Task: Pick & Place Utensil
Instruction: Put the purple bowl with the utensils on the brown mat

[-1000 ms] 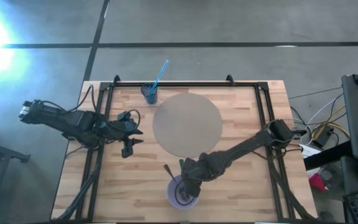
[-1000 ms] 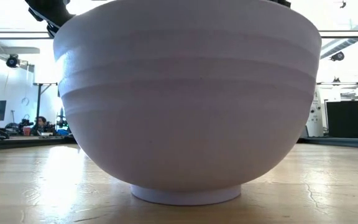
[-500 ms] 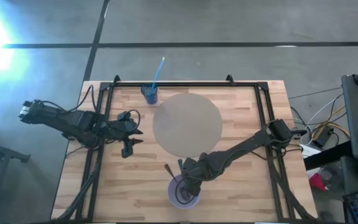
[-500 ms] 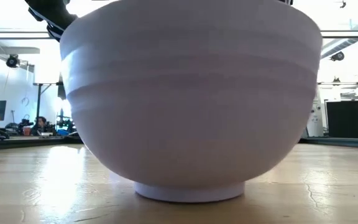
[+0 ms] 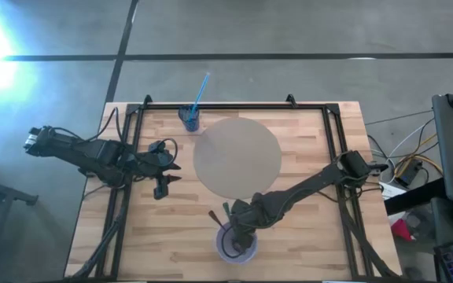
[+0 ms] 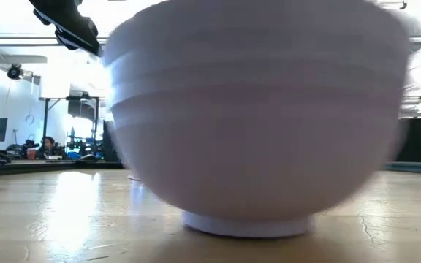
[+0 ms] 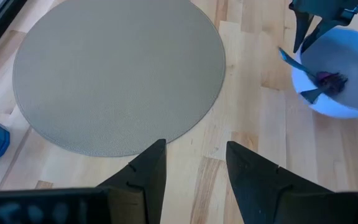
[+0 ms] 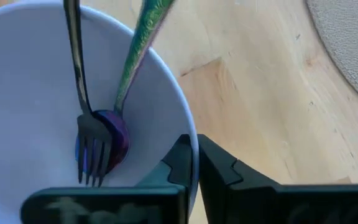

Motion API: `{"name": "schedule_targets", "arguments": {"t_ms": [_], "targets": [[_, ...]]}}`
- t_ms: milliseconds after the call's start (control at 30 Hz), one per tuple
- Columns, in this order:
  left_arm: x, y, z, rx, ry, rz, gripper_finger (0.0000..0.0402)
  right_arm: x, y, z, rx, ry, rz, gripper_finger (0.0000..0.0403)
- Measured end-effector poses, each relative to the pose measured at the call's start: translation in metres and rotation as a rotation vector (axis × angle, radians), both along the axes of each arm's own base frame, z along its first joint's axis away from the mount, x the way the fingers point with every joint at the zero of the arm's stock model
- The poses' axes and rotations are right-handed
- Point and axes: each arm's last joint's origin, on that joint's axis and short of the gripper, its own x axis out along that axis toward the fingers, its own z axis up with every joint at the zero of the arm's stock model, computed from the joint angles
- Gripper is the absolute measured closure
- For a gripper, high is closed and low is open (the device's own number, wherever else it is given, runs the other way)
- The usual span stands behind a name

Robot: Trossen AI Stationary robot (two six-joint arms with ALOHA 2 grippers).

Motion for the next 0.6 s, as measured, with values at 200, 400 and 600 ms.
{"name": "schedule_targets", "arguments": {"t_ms": [200,400,600], "targets": [[0.0,0.0,0.0,0.0,0.0,0.0,0.0243,0.0,-0.0001,0.0001,-0.006,-0.001,0.018,0.0392],[-0.0001,0.0,-0.0001,0.0,0.001,0.0,0.0243,-0.0002,-0.0001,0.0009,-0.014,-0.005,0.047,0.0393],[-0.0001,0.0,-0.0001,0.0,0.001,0.0,0.0243,-0.0009,-0.0004,0.0036,-0.023,-0.009,0.071,0.0394]]}}
